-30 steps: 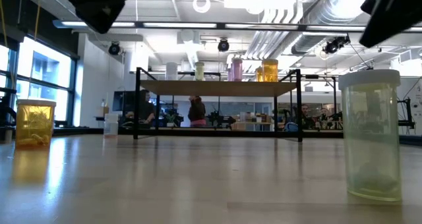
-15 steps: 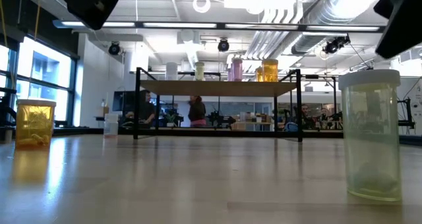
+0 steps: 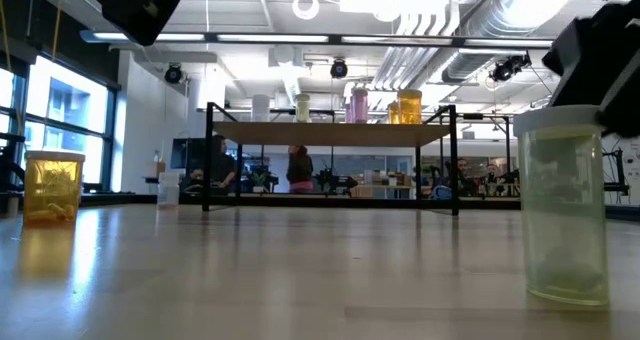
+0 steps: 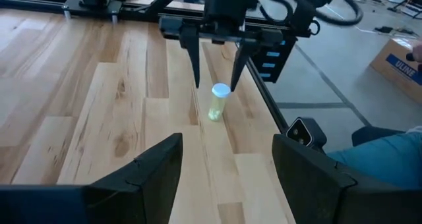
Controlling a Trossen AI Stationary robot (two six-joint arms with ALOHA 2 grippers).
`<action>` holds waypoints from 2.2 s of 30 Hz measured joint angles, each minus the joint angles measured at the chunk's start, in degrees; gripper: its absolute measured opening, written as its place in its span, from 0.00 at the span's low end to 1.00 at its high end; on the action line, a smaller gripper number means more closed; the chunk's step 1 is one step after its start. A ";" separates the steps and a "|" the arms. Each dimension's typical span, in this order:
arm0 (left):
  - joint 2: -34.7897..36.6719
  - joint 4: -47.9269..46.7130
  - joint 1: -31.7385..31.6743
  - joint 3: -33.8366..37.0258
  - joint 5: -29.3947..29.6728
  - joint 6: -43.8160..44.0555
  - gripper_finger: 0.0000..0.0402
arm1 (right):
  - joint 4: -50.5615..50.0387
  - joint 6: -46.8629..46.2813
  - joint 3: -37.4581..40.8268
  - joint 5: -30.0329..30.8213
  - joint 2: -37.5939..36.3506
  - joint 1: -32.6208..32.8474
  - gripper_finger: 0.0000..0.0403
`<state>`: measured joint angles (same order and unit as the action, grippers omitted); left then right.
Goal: Pick and place medicine bottles onto shelf by color
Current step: Put the yellow pill bottle on the shelf aligned with the yellow pill bottle
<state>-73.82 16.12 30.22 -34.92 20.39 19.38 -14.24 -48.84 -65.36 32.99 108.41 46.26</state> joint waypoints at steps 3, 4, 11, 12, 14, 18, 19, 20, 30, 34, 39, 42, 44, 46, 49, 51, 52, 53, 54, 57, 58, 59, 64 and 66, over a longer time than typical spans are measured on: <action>0.00 0.00 0.00 0.00 0.37 0.00 0.56 | 1.47 0.29 0.00 -0.25 1.27 -0.57 0.62; 0.00 0.00 0.00 0.00 0.39 0.00 0.56 | 2.05 0.80 0.00 -0.44 1.65 -0.70 0.62; 0.00 0.00 0.00 0.00 0.90 0.00 0.56 | 3.26 1.47 0.00 -0.40 2.39 -1.29 0.61; 0.00 0.00 0.00 0.00 0.92 0.00 0.56 | 3.30 1.53 0.00 -0.24 2.35 -1.28 0.61; 0.00 0.00 -0.02 0.00 1.05 -0.02 0.56 | 3.37 1.31 0.00 -0.22 2.26 -1.12 0.60; 0.00 -0.02 -0.02 0.00 1.05 0.00 0.56 | 3.37 1.31 0.00 -0.22 2.24 -0.85 0.54; 0.00 0.00 -0.02 0.00 1.05 0.00 0.56 | 3.37 1.32 0.00 -0.22 2.24 -0.85 0.51; 0.00 -0.02 -0.02 0.00 1.05 0.00 0.56 | 3.37 1.34 0.00 -0.22 2.24 -0.85 0.49; 0.00 -0.02 -0.02 0.00 1.07 0.00 0.56 | 3.43 1.36 0.00 -0.45 2.22 -0.85 0.32; 0.00 -0.02 -0.02 0.00 1.07 0.00 0.56 | 3.43 1.36 0.00 -0.55 2.21 -0.85 0.28; 0.00 -0.03 -0.02 0.00 1.07 -0.02 0.56 | 3.48 1.36 -0.02 -0.55 2.19 -0.88 0.24; 0.00 -0.04 -0.02 0.00 1.07 -0.02 0.56 | 3.71 1.48 -0.02 -0.58 2.17 -0.88 0.23; 0.00 -0.04 -0.01 0.00 1.18 -0.02 0.56 | 4.32 2.37 -0.02 -0.61 2.17 -0.88 0.23; 0.00 -0.04 0.00 0.00 1.75 -0.02 0.56 | 5.59 3.59 -0.02 -0.62 2.17 -0.90 0.23; 0.00 -0.06 -0.06 0.00 3.01 -0.02 0.56 | 6.30 4.06 -0.02 -0.63 2.17 -1.27 0.23; 0.00 -0.11 -0.09 0.00 3.47 -0.02 0.56 | 6.19 3.91 -0.02 -0.63 2.17 -1.44 0.23; 0.00 -0.25 -0.09 0.00 3.47 -0.02 0.56 | 6.19 3.91 -0.02 -0.63 2.17 -1.54 0.23; 0.00 -0.43 -0.09 0.00 3.47 -0.02 0.56 | 6.23 3.91 -0.02 -0.63 2.17 -1.61 0.23; 0.00 -0.55 -0.09 0.00 3.47 -0.02 0.56 | 6.37 4.07 -0.02 -0.59 2.17 -1.62 0.23; 0.00 -0.66 -0.09 0.00 3.45 -0.02 0.56 | 8.08 5.46 -0.02 -0.12 2.17 -1.64 0.23; 0.00 -0.69 -0.09 0.00 3.47 0.00 0.56 | 8.77 5.96 -0.02 -0.07 2.17 -1.64 0.23; 0.00 -0.68 -0.09 0.00 3.45 0.00 0.56 | 9.46 6.53 -0.02 0.06 2.17 -1.62 0.23; -0.01 -0.67 -0.09 0.00 3.45 0.00 0.56 | 13.52 9.79 -0.02 1.74 2.17 -1.62 0.23; -0.43 -0.42 -0.09 -0.04 3.45 -0.02 0.56 | 15.65 11.34 -0.02 2.31 2.17 -1.86 0.23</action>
<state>-74.25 15.70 30.13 -34.96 23.83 19.36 1.41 -37.50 -65.39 35.30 110.59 44.40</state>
